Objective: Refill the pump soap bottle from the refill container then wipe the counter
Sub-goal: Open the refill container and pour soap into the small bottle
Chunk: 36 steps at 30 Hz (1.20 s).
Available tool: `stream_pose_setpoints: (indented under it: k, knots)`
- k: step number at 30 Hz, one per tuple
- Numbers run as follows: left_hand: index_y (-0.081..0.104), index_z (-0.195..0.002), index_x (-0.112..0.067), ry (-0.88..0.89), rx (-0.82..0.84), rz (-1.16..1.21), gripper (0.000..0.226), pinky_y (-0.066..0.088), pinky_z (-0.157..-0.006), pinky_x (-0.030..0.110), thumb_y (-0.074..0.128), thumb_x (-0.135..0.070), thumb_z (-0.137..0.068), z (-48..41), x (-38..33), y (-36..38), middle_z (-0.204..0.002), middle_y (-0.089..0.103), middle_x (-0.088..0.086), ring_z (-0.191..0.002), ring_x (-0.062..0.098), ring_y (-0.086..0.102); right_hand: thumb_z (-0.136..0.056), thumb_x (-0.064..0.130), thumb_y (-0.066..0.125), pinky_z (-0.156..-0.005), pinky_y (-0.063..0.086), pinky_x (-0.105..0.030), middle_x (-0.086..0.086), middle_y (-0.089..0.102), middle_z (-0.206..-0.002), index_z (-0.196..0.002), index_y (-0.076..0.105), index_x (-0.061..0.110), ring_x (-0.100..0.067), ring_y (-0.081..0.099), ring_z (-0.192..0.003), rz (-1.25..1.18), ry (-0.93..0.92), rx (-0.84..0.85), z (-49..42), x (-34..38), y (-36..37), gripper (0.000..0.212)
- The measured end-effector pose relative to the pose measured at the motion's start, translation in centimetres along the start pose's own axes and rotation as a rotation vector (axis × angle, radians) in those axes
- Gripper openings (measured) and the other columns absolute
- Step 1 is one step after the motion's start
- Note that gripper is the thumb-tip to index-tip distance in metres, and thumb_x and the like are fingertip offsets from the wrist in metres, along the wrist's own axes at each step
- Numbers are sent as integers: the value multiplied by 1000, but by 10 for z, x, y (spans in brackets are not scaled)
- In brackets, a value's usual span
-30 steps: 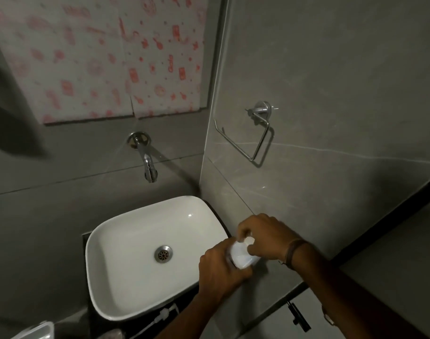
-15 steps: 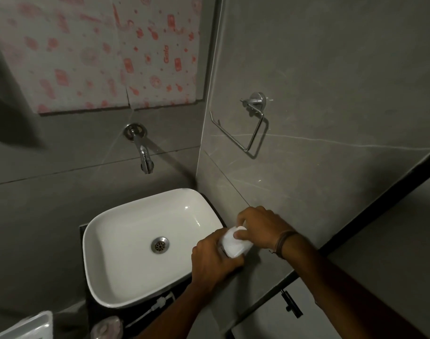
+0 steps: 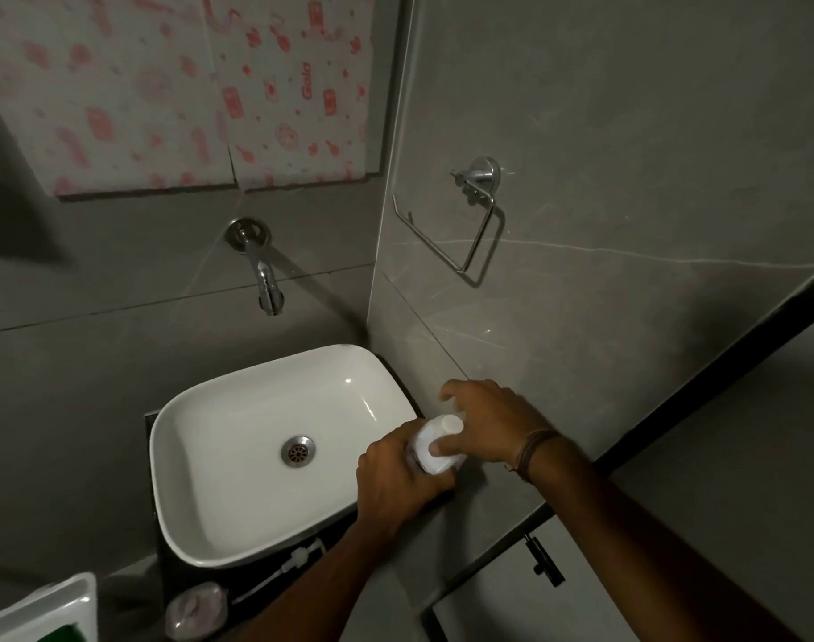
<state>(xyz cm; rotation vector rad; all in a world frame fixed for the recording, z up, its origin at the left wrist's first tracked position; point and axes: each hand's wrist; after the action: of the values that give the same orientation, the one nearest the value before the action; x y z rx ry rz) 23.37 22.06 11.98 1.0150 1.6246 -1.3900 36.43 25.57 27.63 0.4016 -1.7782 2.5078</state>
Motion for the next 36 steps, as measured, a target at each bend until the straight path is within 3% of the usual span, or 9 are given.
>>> stream_pose_setpoints:
  k: [4, 9, 12, 20, 23, 26, 32, 34, 36]
  knots:
    - [69, -134, -21, 1, 5, -6, 76, 55, -95, 22, 100, -42, -68, -2, 1, 2, -123, 77, -3, -102, 6, 65, -83, 19, 78, -90, 50, -28, 3, 67, -127, -123, 67, 29, -20, 65, -113, -28, -59, -21, -5, -6, 7, 43]
    - [70, -132, -28, 4, 14, -6, 77, 44, -85, 1, 95, -54, -64, -4, 7, 4, -115, 76, -14, -97, 2, 67, -78, 55, 79, -91, 55, -36, 0, 68, -123, -123, 64, 27, -23, 66, -105, 39, 48, -63, -9, -10, 10, 55]
    - [69, -133, -30, -9, 19, -11, 79, 41, -84, -2, 95, -55, -63, -3, 12, 6, -113, 68, -22, -96, 0, 65, -82, 32, 80, -83, 54, -28, 4, 74, -113, -110, 73, 28, -17, 67, -97, -3, -36, -79, -9, -8, 9, 30]
    - [64, -111, -62, -39, -53, 60, 61, 48, -80, 0, 96, -42, -63, 27, 20, -23, -106, 73, -35, -101, -12, 69, -71, 16, 85, -67, 57, -22, 8, 73, -87, -94, 74, 22, -9, 66, -76, -404, 157, -542, 13, -32, 71, 26]
    - [69, -110, -60, -72, -65, 92, 63, 57, -86, 13, 98, -36, -59, 56, 29, -33, -107, 76, -32, -101, -10, 72, -73, 5, 81, -64, 53, -25, 1, 73, -75, -78, 76, 15, -11, 62, -67, -567, 280, -409, 12, -38, 134, 12]
    - [79, -119, -32, -104, -75, 115, 61, 61, -101, 45, 97, -27, -61, 80, 42, -38, -115, 81, -15, -114, 7, 75, -79, -2, 69, -58, 39, -24, 0, 59, -62, -61, 61, 18, -12, 50, -61, -579, 363, -273, -2, -40, 182, 29]
    - [79, -112, -34, -135, -51, 37, 69, 63, -92, 49, 104, -11, -52, 99, 59, -51, -106, 83, -10, -103, 13, 79, -87, 2, 61, -69, 38, -31, -7, 53, -72, -68, 54, 15, -18, 50, -70, -715, 571, -228, -51, -34, 214, 24]
    - [82, -112, -26, -140, -54, 30, 64, 63, -91, 50, 100, -18, -51, 99, 67, -56, -104, 84, -7, -102, 16, 80, -89, 0, 64, -84, 52, -33, -11, 68, -100, -96, 71, 7, -23, 65, -96, -757, 577, -199, -70, -34, 219, 12]
    - [83, -113, -26, -147, -54, 33, 64, 64, -91, 49, 99, -20, -51, 98, 71, -62, -104, 84, -7, -102, 14, 80, -87, 1, 69, -98, 55, -38, -10, 69, -125, -128, 67, 9, -29, 65, -117, -669, 553, -160, -85, -35, 222, 42]
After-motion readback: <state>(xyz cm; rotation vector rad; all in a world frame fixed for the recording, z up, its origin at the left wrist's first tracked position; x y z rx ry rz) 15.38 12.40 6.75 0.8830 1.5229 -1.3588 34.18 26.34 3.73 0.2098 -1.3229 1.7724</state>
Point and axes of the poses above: each hand's wrist, its own z-axis away from the middle knuckle, its own y-axis out of the palm, x = y × z
